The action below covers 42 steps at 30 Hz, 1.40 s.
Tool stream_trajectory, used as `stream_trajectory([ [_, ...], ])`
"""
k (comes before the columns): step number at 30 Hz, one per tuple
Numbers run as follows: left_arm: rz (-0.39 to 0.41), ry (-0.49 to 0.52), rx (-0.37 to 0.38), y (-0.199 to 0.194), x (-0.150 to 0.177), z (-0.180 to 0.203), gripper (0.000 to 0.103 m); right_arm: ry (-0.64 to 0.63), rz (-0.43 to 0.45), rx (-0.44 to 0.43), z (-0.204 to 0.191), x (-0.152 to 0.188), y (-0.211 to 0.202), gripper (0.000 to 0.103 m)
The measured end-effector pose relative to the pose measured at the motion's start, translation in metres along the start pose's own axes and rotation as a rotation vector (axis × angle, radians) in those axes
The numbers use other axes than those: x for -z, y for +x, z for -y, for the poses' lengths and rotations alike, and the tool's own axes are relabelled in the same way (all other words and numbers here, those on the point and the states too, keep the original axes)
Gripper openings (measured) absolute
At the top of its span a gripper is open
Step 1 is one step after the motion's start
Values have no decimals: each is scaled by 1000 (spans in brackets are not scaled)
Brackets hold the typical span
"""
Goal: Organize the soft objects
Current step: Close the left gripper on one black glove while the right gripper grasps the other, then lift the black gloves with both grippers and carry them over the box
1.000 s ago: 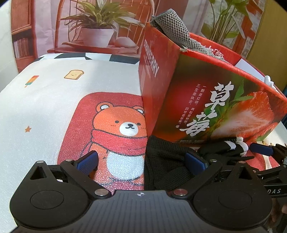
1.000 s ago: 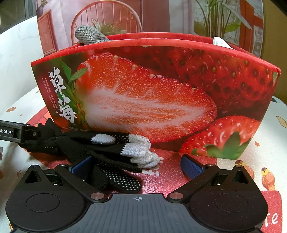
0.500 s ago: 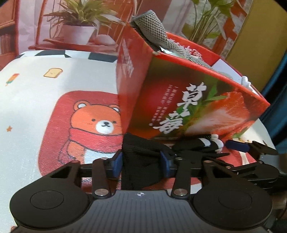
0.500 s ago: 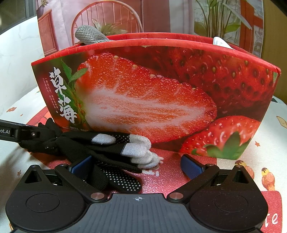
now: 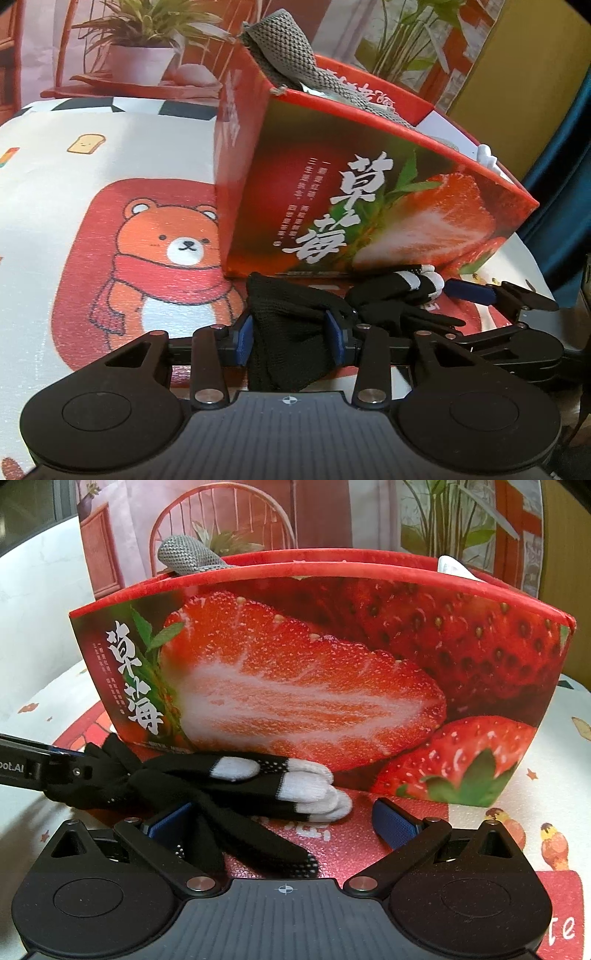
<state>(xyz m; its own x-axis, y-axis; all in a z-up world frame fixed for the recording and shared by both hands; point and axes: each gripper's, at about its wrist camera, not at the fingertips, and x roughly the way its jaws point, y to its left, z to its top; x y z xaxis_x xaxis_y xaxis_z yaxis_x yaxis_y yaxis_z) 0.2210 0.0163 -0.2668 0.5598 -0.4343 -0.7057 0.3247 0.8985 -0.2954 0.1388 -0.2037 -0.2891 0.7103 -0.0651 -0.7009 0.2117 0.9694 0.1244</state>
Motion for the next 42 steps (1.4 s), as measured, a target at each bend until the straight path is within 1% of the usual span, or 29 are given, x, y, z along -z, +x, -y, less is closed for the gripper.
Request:
stream_trajectory([
  [3,-1,13,10,1,1,3,42,4,3,-14,3,0,-1,102],
  [4,-2,16,13,1,1,4,42,5,5,-19,3,0,-1,100],
  [8,-2,25,15,1,2,8,41,6,17,-44,4,0,-6,88],
  [15,0,44,15,0,4,8,41,29,7,-71,10,-4,-11,84],
  [16,1,43,16,-1,4,7,41,26,3,-68,11,-4,-12,84],
  [19,2,43,11,-1,3,8,41,-19,-17,-61,8,-2,-12,78],
  [21,2,41,9,-1,3,8,41,-45,-21,-62,5,0,-14,72],
  [24,-1,43,16,-2,4,10,39,-59,-20,-78,-1,3,-19,56],
  [26,-1,57,24,-3,5,11,37,-67,-26,-101,-3,3,-20,40],
  [27,1,62,29,-3,5,13,35,-66,-28,-109,-4,3,-21,37],
  [29,2,64,35,-4,6,13,34,-65,-30,-127,-6,3,-21,25],
  [32,4,70,36,-6,6,15,30,-60,-36,-140,-8,1,-21,17],
  [35,12,81,42,-9,5,20,30,-43,-36,-142,-7,-2,-21,13],
  [42,60,107,54,-25,0,34,29,-10,30,-134,3,-3,-45,12],
])
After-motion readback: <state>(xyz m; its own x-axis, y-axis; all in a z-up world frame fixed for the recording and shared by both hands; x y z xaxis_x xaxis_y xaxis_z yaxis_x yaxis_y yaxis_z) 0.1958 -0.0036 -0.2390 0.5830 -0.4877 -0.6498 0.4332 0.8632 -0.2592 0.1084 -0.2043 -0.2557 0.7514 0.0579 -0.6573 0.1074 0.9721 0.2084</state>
